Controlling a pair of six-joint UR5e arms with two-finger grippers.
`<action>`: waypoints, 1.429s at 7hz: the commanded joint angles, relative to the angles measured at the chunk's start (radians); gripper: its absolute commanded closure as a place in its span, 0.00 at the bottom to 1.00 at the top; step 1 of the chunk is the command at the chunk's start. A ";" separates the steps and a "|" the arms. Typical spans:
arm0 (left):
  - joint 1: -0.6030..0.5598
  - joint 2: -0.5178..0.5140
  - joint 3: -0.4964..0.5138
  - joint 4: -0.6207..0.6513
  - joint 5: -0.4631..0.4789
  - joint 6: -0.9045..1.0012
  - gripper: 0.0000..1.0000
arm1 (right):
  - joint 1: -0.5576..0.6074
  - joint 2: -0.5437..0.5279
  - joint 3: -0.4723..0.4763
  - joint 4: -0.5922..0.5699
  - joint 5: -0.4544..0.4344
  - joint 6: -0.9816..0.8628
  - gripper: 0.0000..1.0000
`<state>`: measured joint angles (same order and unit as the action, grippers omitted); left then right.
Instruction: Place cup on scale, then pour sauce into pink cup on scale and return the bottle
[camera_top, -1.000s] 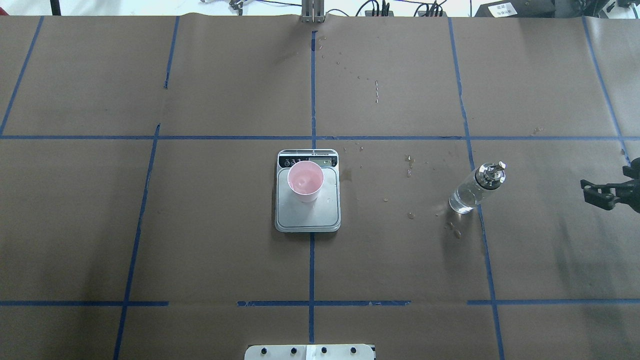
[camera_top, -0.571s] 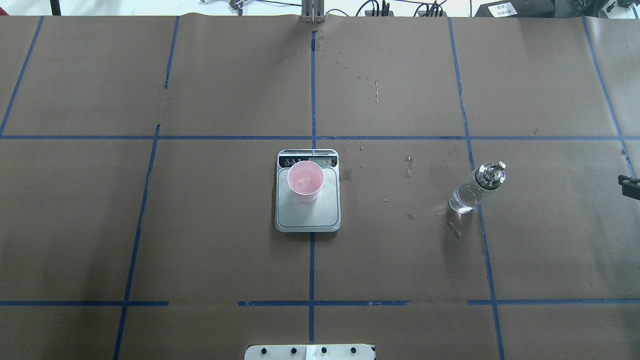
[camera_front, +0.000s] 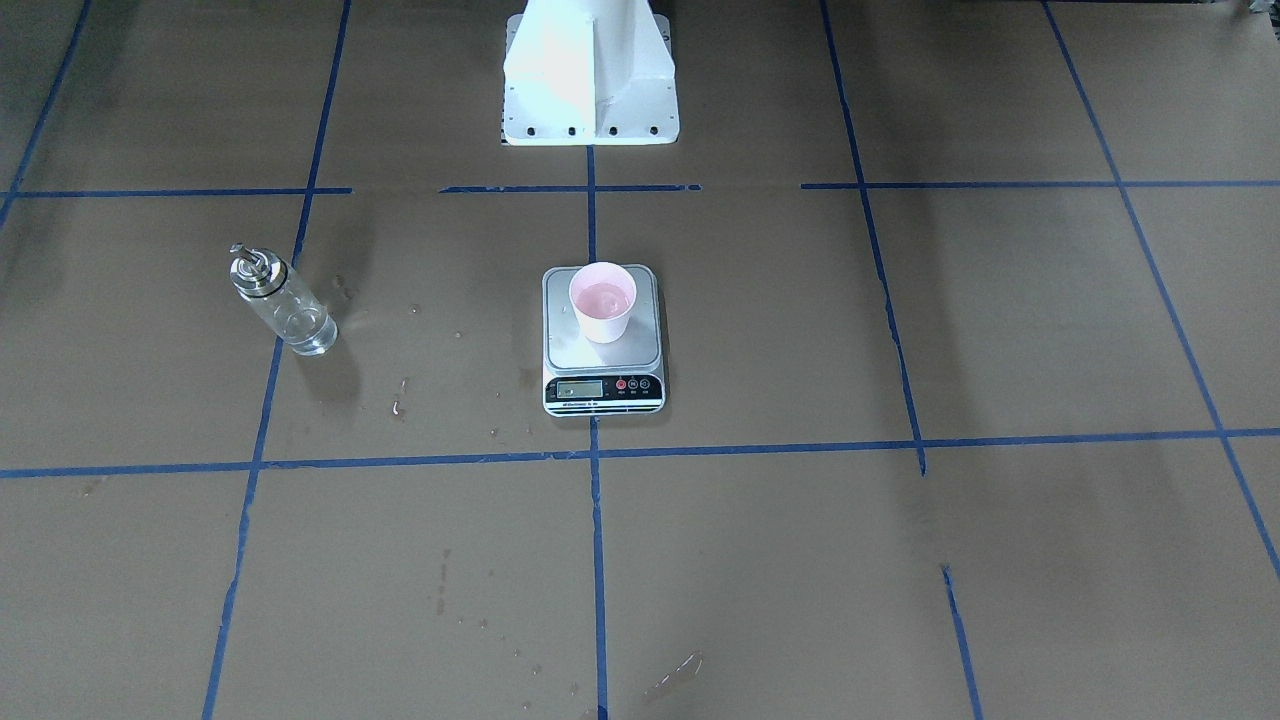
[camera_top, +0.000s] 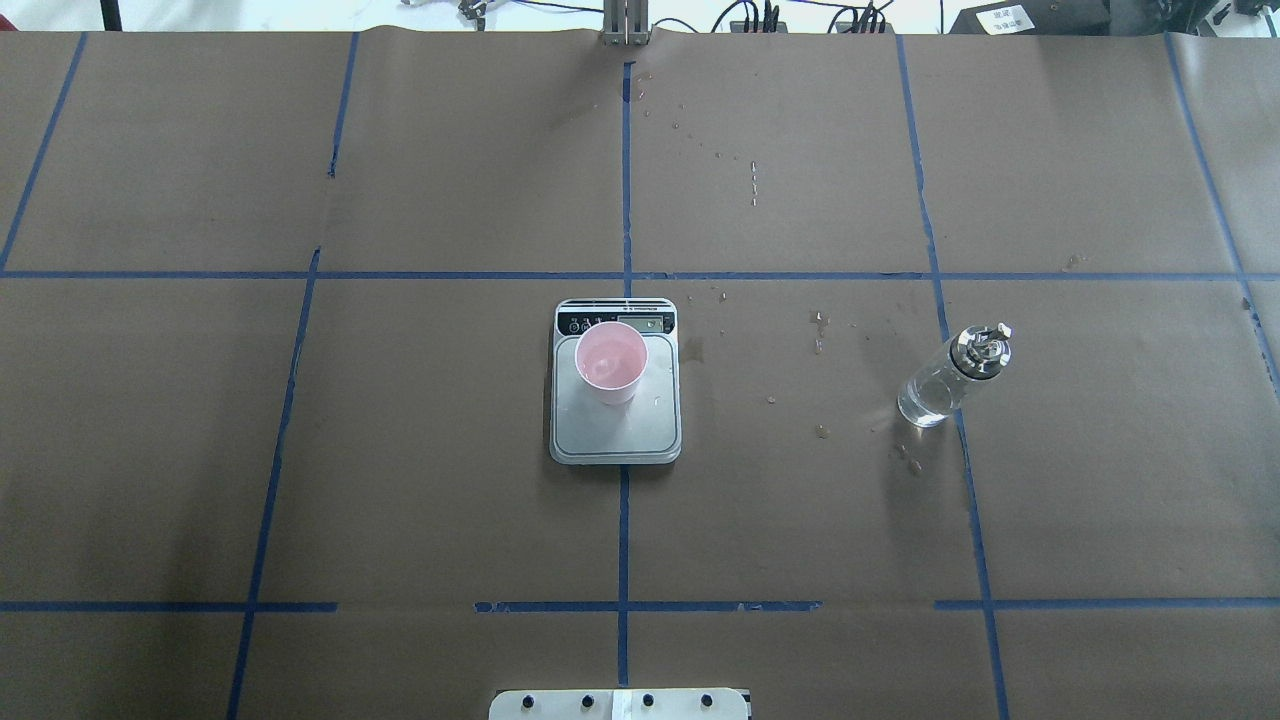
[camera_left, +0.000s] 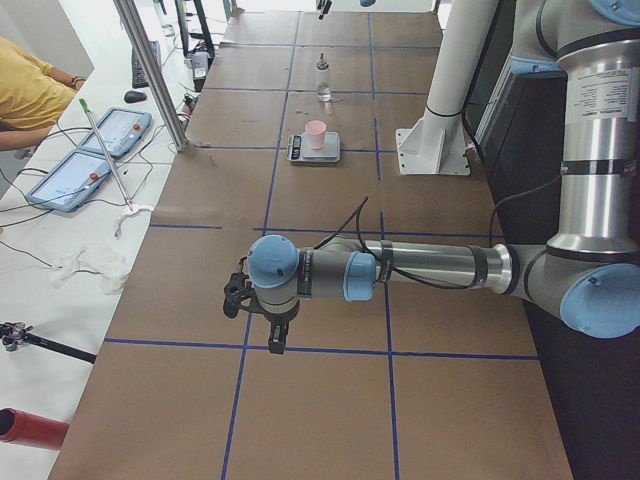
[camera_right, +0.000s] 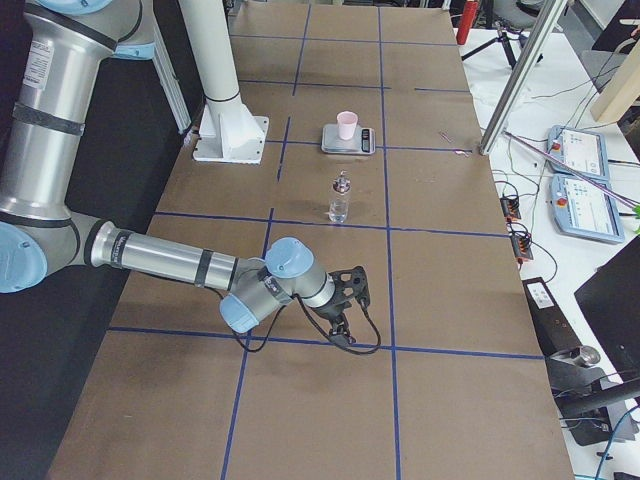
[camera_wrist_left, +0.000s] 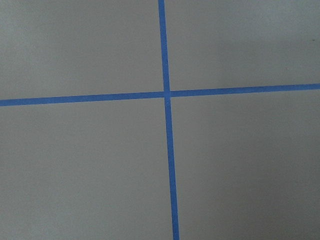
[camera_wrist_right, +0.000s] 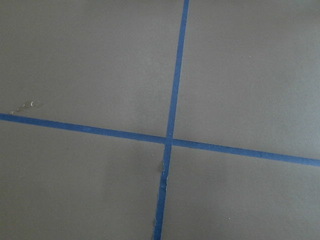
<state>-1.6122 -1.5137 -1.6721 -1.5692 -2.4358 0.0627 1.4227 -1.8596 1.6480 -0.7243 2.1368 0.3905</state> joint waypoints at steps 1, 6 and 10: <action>0.000 0.000 0.000 0.000 0.000 0.000 0.00 | 0.054 0.023 0.132 -0.316 0.054 -0.078 0.00; 0.000 0.004 0.002 0.005 0.006 -0.001 0.00 | 0.127 0.074 0.168 -0.785 0.087 -0.396 0.00; 0.002 0.006 0.008 0.012 0.008 -0.003 0.00 | 0.134 0.060 0.091 -0.848 0.131 -0.498 0.00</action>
<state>-1.6119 -1.5061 -1.6639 -1.5598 -2.4294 0.0603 1.5562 -1.8033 1.7539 -1.5683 2.2268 -0.1043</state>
